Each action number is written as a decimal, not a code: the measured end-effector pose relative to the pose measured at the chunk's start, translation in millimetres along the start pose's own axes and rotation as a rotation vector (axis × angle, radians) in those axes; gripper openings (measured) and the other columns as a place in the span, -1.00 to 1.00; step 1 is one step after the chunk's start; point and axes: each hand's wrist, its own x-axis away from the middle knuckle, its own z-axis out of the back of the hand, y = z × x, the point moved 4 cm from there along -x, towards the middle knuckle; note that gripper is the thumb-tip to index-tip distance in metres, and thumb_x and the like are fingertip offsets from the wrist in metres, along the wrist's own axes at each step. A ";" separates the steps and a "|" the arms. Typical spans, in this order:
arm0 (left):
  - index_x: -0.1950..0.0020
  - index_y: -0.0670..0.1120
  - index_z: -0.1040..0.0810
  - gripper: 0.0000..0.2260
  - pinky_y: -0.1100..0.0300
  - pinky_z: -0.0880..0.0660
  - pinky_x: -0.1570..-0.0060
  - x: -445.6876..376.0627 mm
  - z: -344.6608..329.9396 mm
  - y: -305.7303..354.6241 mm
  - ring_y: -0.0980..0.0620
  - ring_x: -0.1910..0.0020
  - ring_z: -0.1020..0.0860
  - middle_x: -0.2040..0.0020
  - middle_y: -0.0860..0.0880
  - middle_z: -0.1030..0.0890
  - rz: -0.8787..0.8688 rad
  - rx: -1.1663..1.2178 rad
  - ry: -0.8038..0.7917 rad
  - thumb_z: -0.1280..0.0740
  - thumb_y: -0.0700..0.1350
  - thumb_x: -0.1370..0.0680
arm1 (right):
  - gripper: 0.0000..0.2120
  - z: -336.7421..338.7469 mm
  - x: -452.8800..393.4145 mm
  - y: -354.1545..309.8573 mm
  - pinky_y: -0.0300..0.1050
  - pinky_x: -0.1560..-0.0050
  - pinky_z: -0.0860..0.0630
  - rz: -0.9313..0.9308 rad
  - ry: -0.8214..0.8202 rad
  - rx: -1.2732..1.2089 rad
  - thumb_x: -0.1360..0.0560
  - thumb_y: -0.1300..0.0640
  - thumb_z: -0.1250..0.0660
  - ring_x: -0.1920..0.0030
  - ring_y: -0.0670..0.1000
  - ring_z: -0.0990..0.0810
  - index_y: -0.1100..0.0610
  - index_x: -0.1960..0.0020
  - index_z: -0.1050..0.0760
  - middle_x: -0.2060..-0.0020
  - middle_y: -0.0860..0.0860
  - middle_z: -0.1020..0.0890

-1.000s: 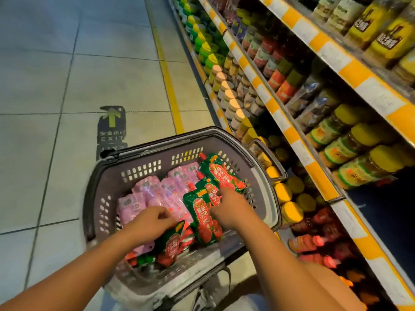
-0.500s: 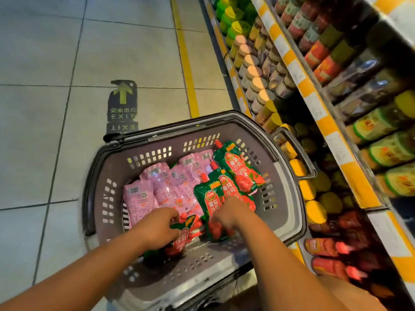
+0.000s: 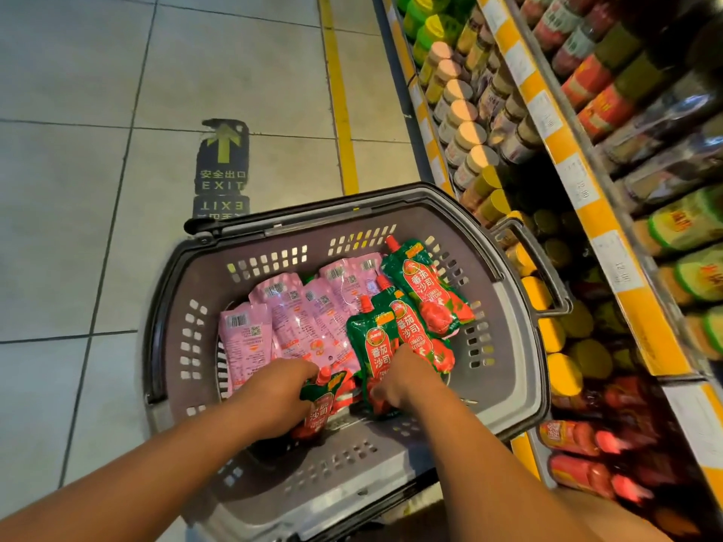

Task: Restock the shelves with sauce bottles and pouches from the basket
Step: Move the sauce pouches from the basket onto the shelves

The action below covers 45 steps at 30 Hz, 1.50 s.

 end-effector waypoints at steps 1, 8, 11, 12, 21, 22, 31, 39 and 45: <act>-0.26 0.04 -0.57 -0.72 0.11 -0.55 -0.06 0.2 0.7 0.6 0.02 -0.08 -0.55 -0.15 0.04 -0.60 -0.006 0.001 0.003 -0.45 0.00 -0.56 | -0.26 0.6 -1.0 0.7 0.18 -0.35 -0.51 0.003 0.007 -0.003 -0.49 0.14 -0.51 -0.34 0.27 -0.53 0.24 -0.52 -0.19 -0.35 0.22 -0.53; -0.15 0.00 -0.61 -0.83 0.15 -0.42 0.15 1.0 5.5 6.5 0.02 0.04 -0.52 0.03 0.05 -0.54 -0.044 0.010 0.047 -0.42 -0.06 -0.57 | -0.39 0.7 -6.2 -1.5 0.19 -0.28 -0.55 0.078 0.101 0.003 -0.44 0.08 -0.53 -0.26 0.24 -0.58 0.06 -0.41 -0.35 -0.25 0.13 -0.59; -0.11 -0.02 -0.63 -0.87 0.15 -0.46 0.16 1.5 6.4 7.5 0.01 0.05 -0.55 0.03 0.02 -0.58 -0.037 0.019 0.048 -0.41 -0.08 -0.57 | -0.54 0.2 -5.1 -7.9 0.18 -0.16 -0.59 0.152 0.202 0.141 -0.49 0.09 -0.45 -0.21 0.22 -0.60 0.02 -0.34 -0.40 -0.19 0.11 -0.61; -0.08 -0.02 -0.62 -0.89 0.15 -0.46 0.17 1.7 6.7 7.9 0.01 0.06 -0.55 0.03 0.02 -0.58 -0.039 0.021 0.050 -0.41 -0.08 -0.57 | -0.60 1.2 -5.5 -10.8 0.16 -0.13 -0.60 0.185 0.241 0.181 -0.51 0.12 -0.41 -0.20 0.22 -0.61 0.03 -0.32 -0.42 -0.17 0.10 -0.62; 0.03 0.04 -0.61 -0.97 0.22 -0.33 0.33 3.9 8.9 9.9 0.06 0.16 -0.53 0.12 0.06 -0.57 -0.059 0.115 0.095 -0.44 -0.07 -0.57 | -0.77 2.8 -9.4 -17.2 0.06 -0.03 -0.60 0.260 0.333 0.286 -0.54 0.17 -0.36 -0.10 0.18 -0.66 0.03 -0.19 -0.58 -0.08 0.07 -0.67; 0.06 0.04 -0.61 -0.96 0.21 -0.33 0.33 4.1 9.6 10.1 0.06 0.17 -0.54 0.15 0.07 -0.57 -0.063 0.130 0.102 -0.44 -0.07 -0.57 | -0.79 3.5 -8.8 -17.5 0.05 -0.02 -0.59 0.260 0.334 0.291 -0.53 0.16 -0.38 -0.08 0.18 -0.66 0.03 -0.16 -0.60 -0.07 0.07 -0.68; -0.11 0.01 -0.74 -0.86 0.08 -0.66 0.00 6.9 18.0 14.1 0.13 0.06 -0.70 0.04 0.08 -0.75 -0.115 0.665 0.076 -0.50 -0.02 -0.56 | -0.85 16.7 5.9 -13.3 -0.05 0.21 -0.52 0.299 0.375 0.089 -0.44 0.20 -0.46 0.17 0.17 -0.60 0.08 0.24 -0.52 0.25 0.04 -0.62; -0.11 0.04 -0.73 -0.86 0.02 -0.66 -0.12 11.4 44.3 17.0 0.06 -0.01 -0.74 -0.03 0.06 -0.76 -0.070 1.010 0.181 -0.50 -0.07 -0.56 | -0.63 42.5 28.4 11.0 -0.14 0.35 -0.32 0.360 0.461 -0.511 -0.41 0.10 -0.62 0.39 -0.07 -0.42 0.07 0.35 -0.43 0.42 -0.10 -0.50; -0.08 0.02 -0.72 -0.87 0.10 -0.66 0.07 25.0 75.1 46.0 0.08 0.03 -0.73 -0.01 0.06 -0.76 -0.094 1.105 0.304 -0.52 -0.06 -0.54 | -0.88 75.5 68.1 60.7 0.05 0.05 -0.64 0.394 0.534 -0.866 -0.44 0.19 -0.59 0.13 0.05 -0.72 0.10 0.17 -0.65 0.20 0.01 -0.74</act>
